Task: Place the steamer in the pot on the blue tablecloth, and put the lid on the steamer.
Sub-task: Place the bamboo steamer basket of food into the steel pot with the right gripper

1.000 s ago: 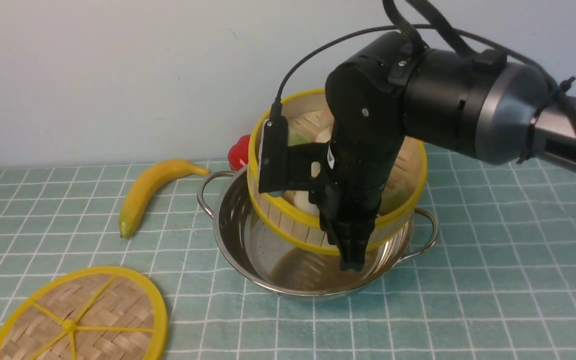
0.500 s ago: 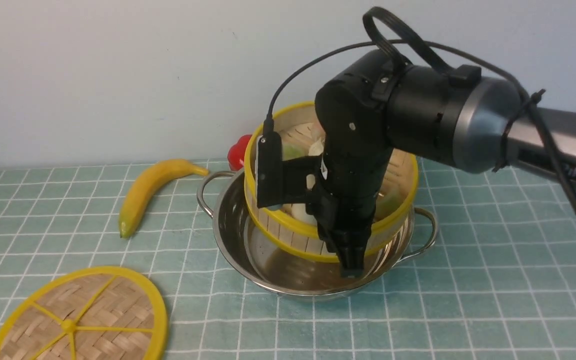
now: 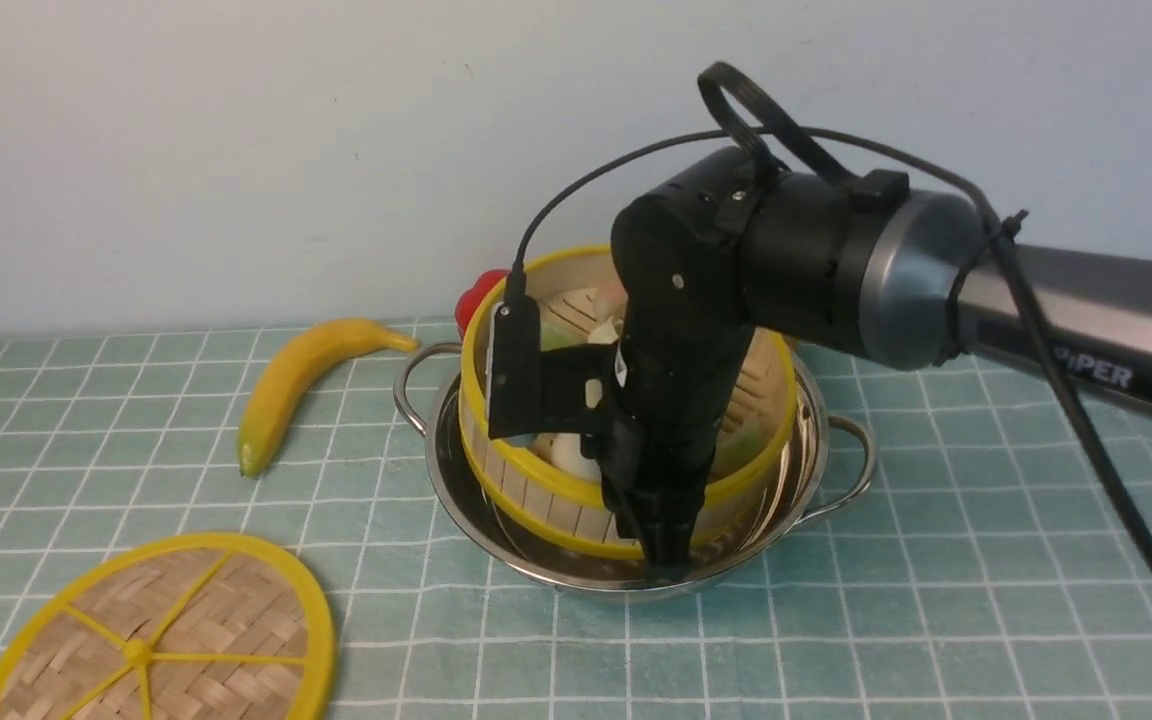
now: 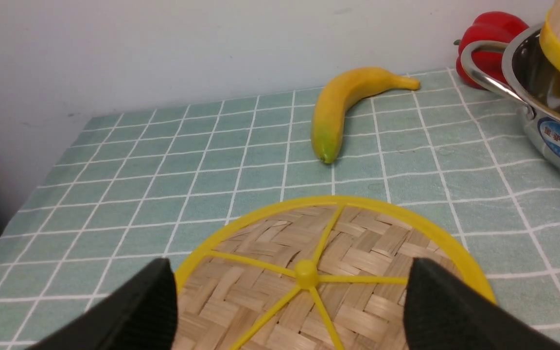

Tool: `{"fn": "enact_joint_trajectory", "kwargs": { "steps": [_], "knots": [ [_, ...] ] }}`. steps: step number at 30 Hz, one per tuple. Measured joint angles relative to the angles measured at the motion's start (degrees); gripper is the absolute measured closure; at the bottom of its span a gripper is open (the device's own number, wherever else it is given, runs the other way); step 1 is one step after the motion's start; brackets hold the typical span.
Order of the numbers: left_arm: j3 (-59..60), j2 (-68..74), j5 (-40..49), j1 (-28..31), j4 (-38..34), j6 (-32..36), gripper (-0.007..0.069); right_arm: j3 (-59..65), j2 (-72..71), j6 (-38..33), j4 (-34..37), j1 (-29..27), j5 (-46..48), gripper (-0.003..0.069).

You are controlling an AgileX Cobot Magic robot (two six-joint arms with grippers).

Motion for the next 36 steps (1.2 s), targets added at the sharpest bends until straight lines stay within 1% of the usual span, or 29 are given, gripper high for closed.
{"fn": "enact_joint_trajectory", "kwargs": {
  "steps": [8, 24, 27, 28, 33, 36],
  "knots": [
    [0.0, 0.0, 0.0, 0.0, 0.0, 0.0, 0.0046, 0.0, 3.5, 0.0, 0.2, 0.0, 0.1, 0.0598],
    [0.0, 0.0, 0.0, 0.0, 0.0, 0.0, 0.0046, 0.0, 3.6, 0.0, -0.9, 0.0, -0.1, 0.0592],
    [0.0, 0.0, 0.0, 0.0, 0.0, 0.0, 0.0046, -0.2, 3.6, -0.1, -1.0, 0.0, -0.1, 0.0548],
    [0.0, 0.0, 0.0, 0.0, 0.0, 0.0, 0.0046, -0.2, 3.6, -0.1, -1.4, 0.0, -0.1, 0.0544],
    [0.0, 0.0, 0.0, 0.0, 0.0, 0.0, 0.0046, -0.5, 3.5, -0.3, -1.4, 0.0, -0.6, 0.0409],
    [0.0, 0.0, 0.0, 0.0, 0.0, 0.0, 0.0046, -0.5, 3.5, -0.4, -1.7, 0.0, -0.8, 0.0363]
  ]
}}
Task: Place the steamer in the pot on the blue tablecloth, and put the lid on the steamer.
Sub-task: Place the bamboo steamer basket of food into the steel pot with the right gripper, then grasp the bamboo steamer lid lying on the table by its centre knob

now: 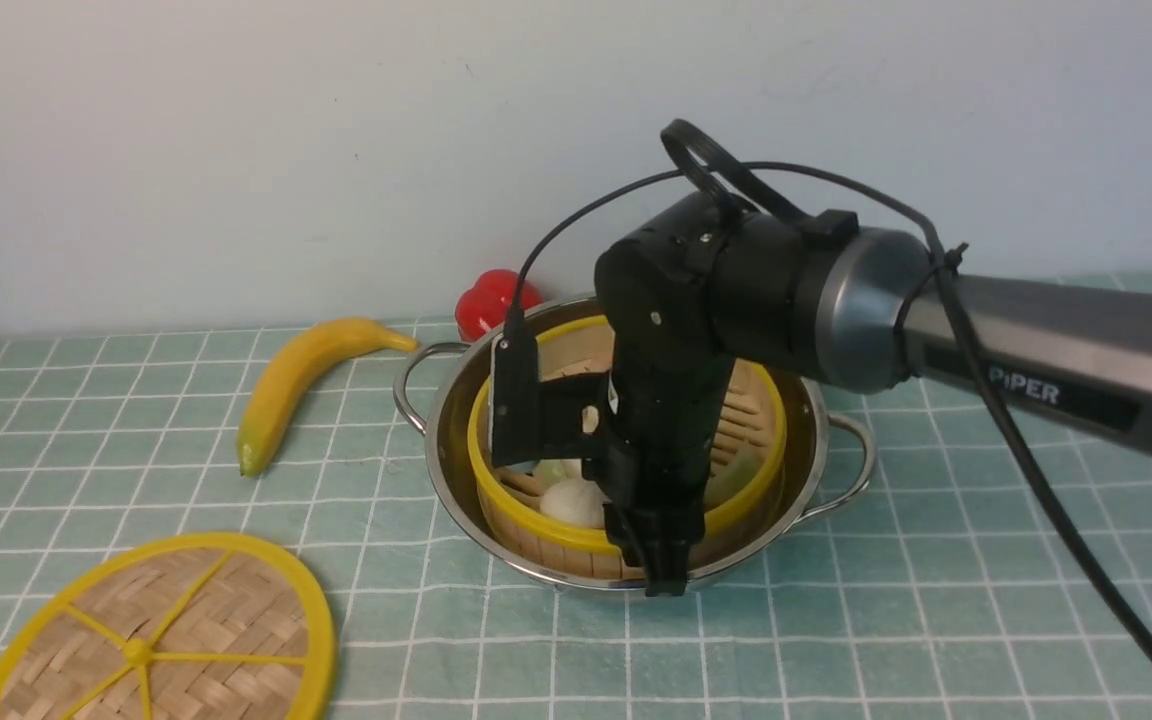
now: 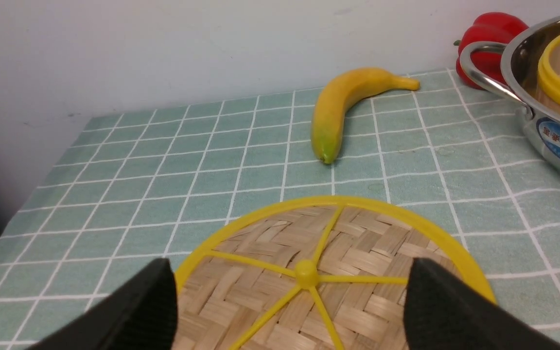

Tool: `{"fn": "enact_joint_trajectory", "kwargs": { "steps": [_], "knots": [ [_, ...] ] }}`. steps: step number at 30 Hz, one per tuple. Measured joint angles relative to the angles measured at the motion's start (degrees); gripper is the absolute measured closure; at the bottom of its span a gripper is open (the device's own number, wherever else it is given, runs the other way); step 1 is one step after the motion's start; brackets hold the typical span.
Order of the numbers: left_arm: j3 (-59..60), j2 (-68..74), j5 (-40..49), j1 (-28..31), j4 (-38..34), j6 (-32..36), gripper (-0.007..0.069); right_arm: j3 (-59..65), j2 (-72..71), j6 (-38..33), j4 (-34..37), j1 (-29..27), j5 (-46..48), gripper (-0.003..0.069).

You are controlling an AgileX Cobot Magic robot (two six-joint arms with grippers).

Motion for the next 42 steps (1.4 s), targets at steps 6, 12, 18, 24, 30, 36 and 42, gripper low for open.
{"fn": "enact_joint_trajectory", "kwargs": {
  "steps": [6, 12, 18, 24, 30, 36, 42],
  "knots": [
    [0.0, 0.0, 0.0, 0.0, 0.0, 0.0, 0.0046, 0.0, -0.8, 0.0, 0.0, 0.0, 2.3, 0.034],
    [0.0, 0.0, 0.0, 0.0, 0.0, 0.0, 0.0046, -0.1, -3.3, 0.0, -0.2, 0.0, 2.5, 0.034],
    [0.0, 0.0, 0.0, 0.0, 0.0, 0.0, 0.0046, -3.2, -5.8, 1.4, -0.4, 0.0, 2.9, 0.034],
    [0.0, 0.0, 0.0, 0.0, 0.0, 0.0, 0.0046, -7.7, -9.5, 11.4, -5.2, 0.0, 2.9, 0.0362],
    [0.0, 0.0, 0.0, 0.0, 0.0, 0.0, 0.0046, -11.2, -14.4, 26.8, -13.6, 0.0, 2.9, 0.0573],
    [0.0, 0.0, 0.0, 0.0, 0.0, 0.0, 0.0046, -11.4, -21.9, 45.7, -19.0, -0.1, 2.9, 0.0673],
    [0.0, 0.0, 0.0, 0.0, 0.0, 0.0, 0.0046, -11.6, -27.2, 54.1, -19.2, -0.1, 3.0, 0.0671]
  ]
}}
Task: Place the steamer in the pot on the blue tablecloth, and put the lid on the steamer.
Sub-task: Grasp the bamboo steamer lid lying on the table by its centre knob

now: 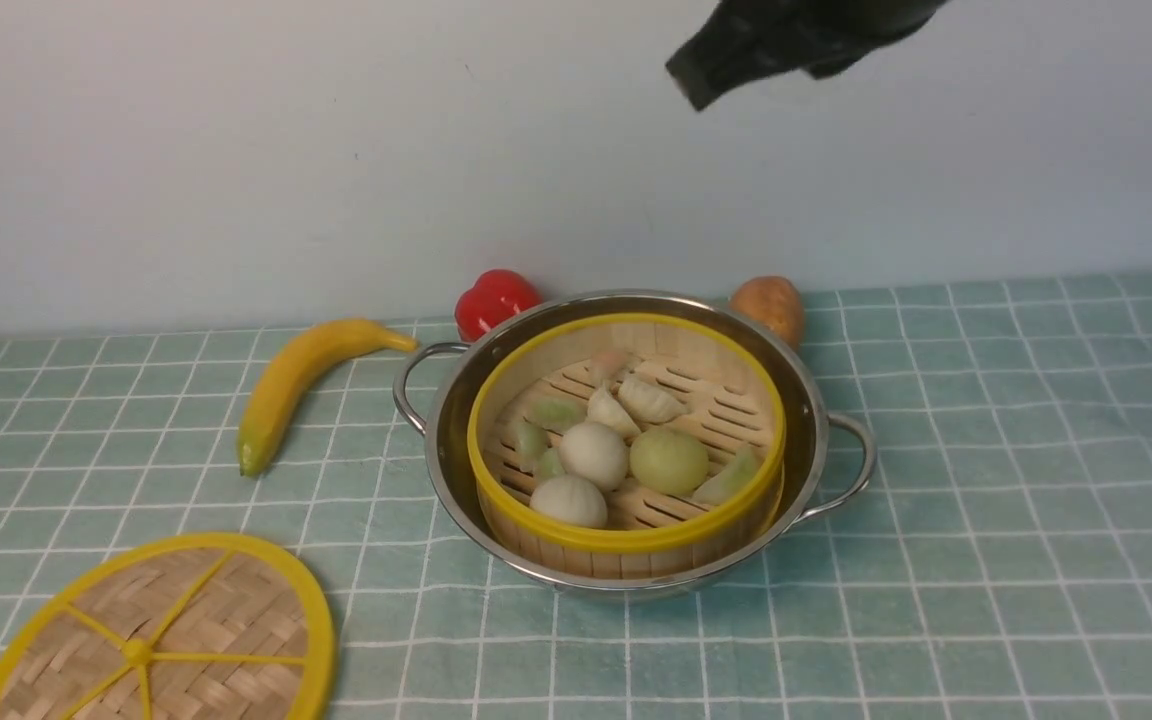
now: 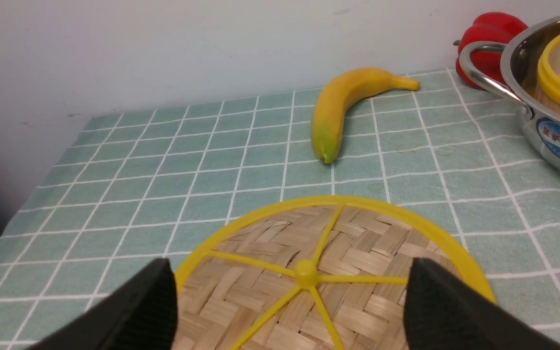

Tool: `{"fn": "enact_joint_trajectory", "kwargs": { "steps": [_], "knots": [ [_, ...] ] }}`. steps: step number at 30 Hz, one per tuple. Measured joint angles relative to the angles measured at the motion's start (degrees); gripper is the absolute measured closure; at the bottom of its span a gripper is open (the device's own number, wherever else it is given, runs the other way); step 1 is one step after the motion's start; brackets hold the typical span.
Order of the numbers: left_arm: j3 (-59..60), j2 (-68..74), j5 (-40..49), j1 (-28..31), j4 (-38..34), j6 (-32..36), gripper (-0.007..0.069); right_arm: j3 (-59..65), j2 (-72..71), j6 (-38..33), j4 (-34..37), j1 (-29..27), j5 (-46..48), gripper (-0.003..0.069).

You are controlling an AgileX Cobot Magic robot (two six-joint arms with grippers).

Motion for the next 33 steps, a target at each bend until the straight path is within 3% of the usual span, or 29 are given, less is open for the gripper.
{"fn": "enact_joint_trajectory", "kwargs": {
  "steps": [13, 19, 27, 33],
  "knots": [
    [0.0, 0.0, 0.0, 0.0, 0.0, 0.0, 0.0046, 1.8, -4.5, 1.0, 0.8, 0.0, -2.0, 0.0629],
    [0.0, 0.0, 0.0, 0.0, 0.0, 0.0, 0.0046, 15.9, -15.1, 1.3, 1.4, -1.5, -12.4, 0.0589],
    [0.0, 0.0, 0.0, 0.0, 0.0, 0.0, 0.0046, 46.9, -35.5, 5.0, 1.5, -16.0, -32.5, 0.054],
    [0.0, 0.0, 0.0, 0.0, 0.0, 0.0, 0.0046, 70.8, -55.0, 10.2, 1.2, -33.3, -48.9, 0.0501]
  ]
}}
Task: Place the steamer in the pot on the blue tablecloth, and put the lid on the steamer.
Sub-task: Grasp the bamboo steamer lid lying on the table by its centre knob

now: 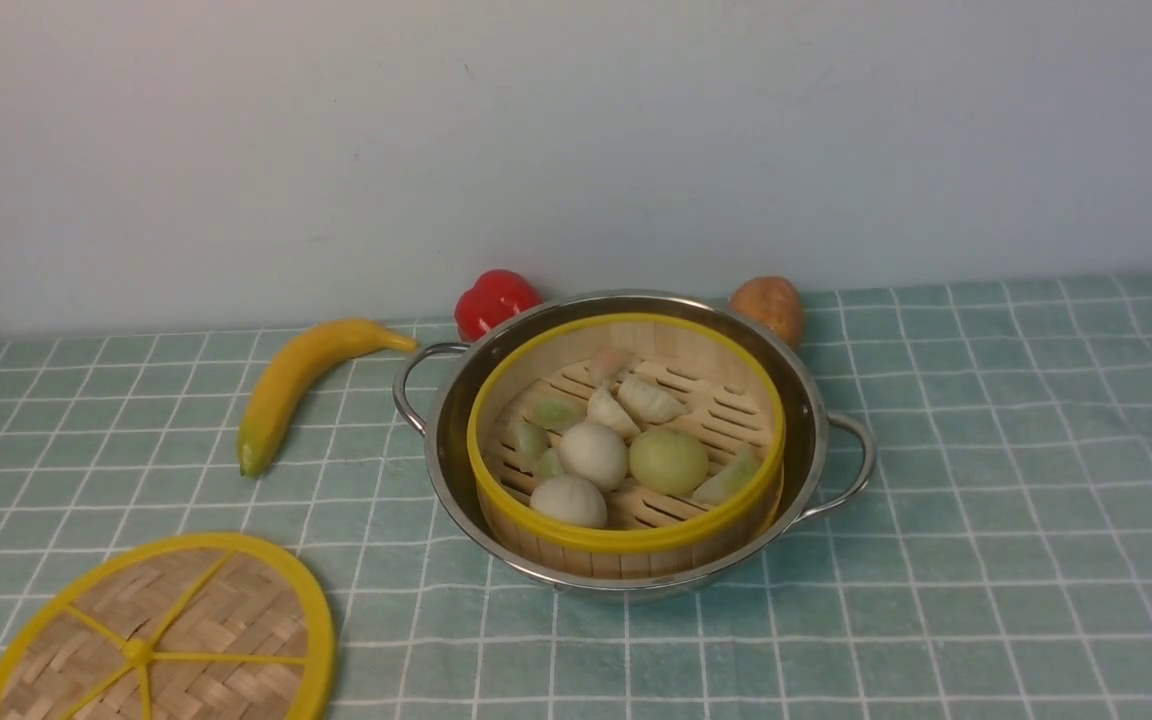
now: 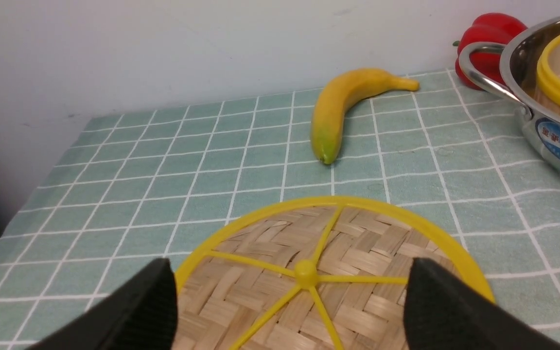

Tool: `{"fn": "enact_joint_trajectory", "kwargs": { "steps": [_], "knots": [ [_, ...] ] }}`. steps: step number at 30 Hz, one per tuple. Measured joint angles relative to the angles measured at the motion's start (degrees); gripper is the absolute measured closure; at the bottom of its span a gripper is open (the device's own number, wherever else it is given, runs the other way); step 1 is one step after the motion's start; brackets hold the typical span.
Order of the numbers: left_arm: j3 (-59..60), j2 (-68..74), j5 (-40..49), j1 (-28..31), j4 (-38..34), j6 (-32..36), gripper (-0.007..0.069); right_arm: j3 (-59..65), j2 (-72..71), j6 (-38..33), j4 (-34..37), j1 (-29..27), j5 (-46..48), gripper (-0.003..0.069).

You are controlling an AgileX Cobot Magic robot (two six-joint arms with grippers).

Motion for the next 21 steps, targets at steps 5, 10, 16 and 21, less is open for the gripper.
{"fn": "enact_joint_trajectory", "kwargs": {
  "steps": [5, 10, 16, 21],
  "knots": [
    [0.0, 0.0, 0.0, 0.0, 0.0, 0.0, 0.0046, 14.8, -16.0, 0.1, -1.2, -6.4, -9.8, 0.0472],
    [0.0, 0.0, 0.0, 0.0, 0.0, 0.0, 0.0046, 24.1, -27.0, 0.1, -1.4, -7.0, -11.5, 0.0445],
    [0.0, 0.0, 0.0, 0.0, 0.0, 0.0, 0.0046, 33.0, -35.4, 0.1, -2.1, -7.0, -11.8, 0.0419],
    [0.0, 0.0, 0.0, 0.0, 0.0, 0.0, 0.0046, 39.8, -39.3, 0.4, -2.3, -7.0, -12.2, 0.0419]
  ]
}}
